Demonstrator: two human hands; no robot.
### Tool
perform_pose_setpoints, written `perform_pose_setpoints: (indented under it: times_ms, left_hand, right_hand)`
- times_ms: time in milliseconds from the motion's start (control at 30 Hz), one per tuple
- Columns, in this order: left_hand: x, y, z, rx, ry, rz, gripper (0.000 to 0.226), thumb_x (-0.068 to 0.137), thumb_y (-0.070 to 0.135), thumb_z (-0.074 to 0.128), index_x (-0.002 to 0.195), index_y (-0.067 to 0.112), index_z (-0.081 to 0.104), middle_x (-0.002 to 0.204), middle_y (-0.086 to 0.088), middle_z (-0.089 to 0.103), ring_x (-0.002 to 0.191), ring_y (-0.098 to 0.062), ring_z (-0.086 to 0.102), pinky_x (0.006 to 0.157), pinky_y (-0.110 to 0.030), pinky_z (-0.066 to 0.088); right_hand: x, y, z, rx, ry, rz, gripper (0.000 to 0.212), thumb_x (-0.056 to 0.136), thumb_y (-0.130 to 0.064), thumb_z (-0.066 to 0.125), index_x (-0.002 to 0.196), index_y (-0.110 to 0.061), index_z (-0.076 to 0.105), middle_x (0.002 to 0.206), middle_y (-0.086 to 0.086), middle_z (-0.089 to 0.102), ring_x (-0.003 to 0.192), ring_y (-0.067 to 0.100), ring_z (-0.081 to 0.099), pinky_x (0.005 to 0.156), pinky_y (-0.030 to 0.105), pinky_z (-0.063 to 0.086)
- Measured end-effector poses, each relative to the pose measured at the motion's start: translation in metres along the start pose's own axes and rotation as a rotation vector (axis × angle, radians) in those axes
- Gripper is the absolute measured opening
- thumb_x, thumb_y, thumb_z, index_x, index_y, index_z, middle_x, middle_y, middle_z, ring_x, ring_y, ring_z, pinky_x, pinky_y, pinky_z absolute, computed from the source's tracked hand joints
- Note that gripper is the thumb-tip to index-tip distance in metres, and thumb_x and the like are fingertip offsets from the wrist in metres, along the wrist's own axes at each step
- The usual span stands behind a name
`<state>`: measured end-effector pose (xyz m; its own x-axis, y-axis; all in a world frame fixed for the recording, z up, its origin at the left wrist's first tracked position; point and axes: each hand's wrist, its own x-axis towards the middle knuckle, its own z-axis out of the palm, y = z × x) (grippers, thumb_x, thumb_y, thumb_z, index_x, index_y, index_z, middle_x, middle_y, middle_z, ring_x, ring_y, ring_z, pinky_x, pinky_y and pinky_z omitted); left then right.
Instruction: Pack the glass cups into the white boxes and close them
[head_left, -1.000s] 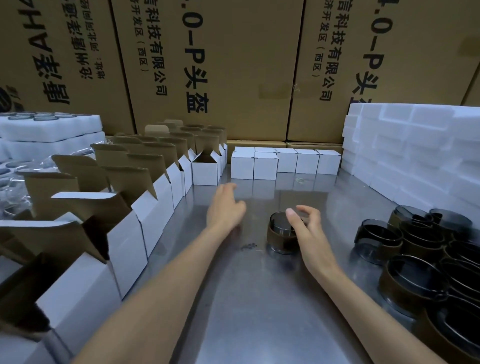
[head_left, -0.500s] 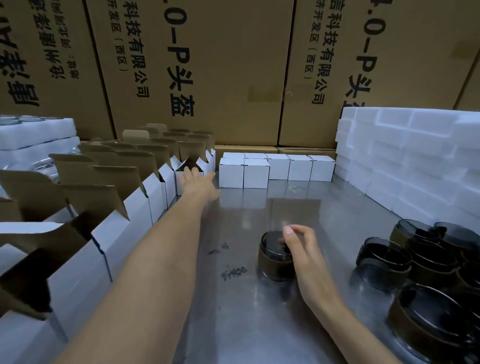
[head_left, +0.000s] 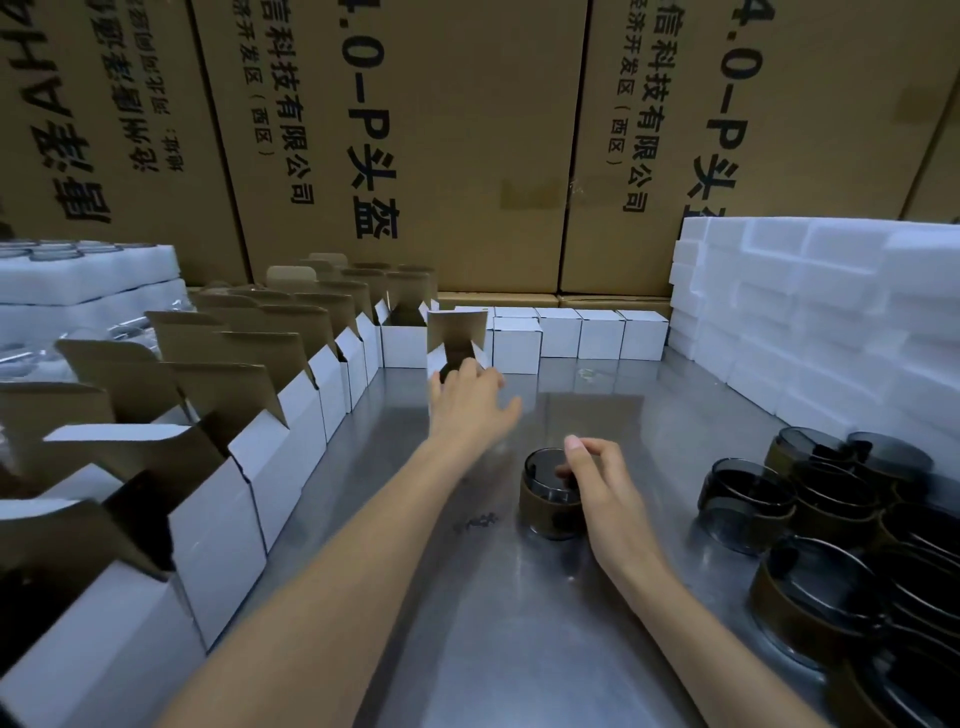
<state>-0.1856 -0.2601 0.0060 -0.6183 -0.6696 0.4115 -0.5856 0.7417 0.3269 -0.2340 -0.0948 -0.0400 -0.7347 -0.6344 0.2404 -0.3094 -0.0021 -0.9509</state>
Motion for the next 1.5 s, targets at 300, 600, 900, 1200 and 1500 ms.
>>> perform_pose_setpoints:
  times_ms: [300,600,900,1200,1500]
  left_hand:
    - [-0.058,0.039,-0.033,-0.075,-0.041,0.076,0.038,0.097,0.049,0.039,0.12,0.026,0.059,0.124,0.0,0.054,0.122,-0.016,0.047,0.115,-0.043,0.008]
    - [-0.097,0.038,-0.053,-0.397,0.447,0.159,0.009,0.089,0.027,0.057,0.097,0.031,0.06,0.092,0.015,0.06,0.084,-0.003,0.056,0.068,-0.027,0.047]
    - [-0.099,0.018,-0.02,-1.139,-0.11,-0.316,0.071,0.088,0.052,0.056,0.149,0.029,0.028,0.154,0.007,0.031,0.14,-0.014,0.03,0.112,-0.033,0.028]
    - [-0.1,0.027,-0.01,-0.998,-0.002,-0.164,0.052,0.095,0.049,0.045,0.141,0.026,0.042,0.146,0.008,0.042,0.129,-0.002,0.04,0.097,-0.015,0.033]
    - [-0.094,0.016,-0.003,-1.219,0.024,-0.46,0.045,0.104,0.036,0.024,0.139,0.018,0.046,0.135,-0.006,0.055,0.121,-0.02,0.055,0.108,-0.045,0.041]
  right_hand:
    - [0.004,0.002,0.0,0.035,0.065,0.01,0.028,0.092,-0.057,0.043,0.093,-0.032,0.055,0.077,-0.006,0.069,0.088,0.011,0.062,0.073,0.028,0.041]
    - [0.008,0.0,-0.003,0.203,0.147,0.046,0.021,0.093,-0.045,0.051,0.086,-0.027,0.058,0.062,-0.01,0.058,0.067,0.013,0.055,0.07,0.035,0.043]
    - [0.003,-0.004,-0.002,0.151,0.014,-0.013,0.047,0.087,-0.047,0.059,0.125,-0.019,0.059,0.123,-0.007,0.061,0.115,0.009,0.055,0.103,0.035,0.044]
    - [0.004,-0.004,-0.002,0.094,0.082,-0.037,0.041,0.082,-0.06,0.058,0.108,-0.028,0.057,0.114,-0.007,0.059,0.102,-0.002,0.054,0.078,0.017,0.04]
    - [0.01,0.001,-0.003,0.118,0.2,0.056,0.035,0.098,-0.025,0.031,0.068,-0.019,0.048,0.077,0.004,0.058,0.083,0.025,0.057,0.073,0.037,0.045]
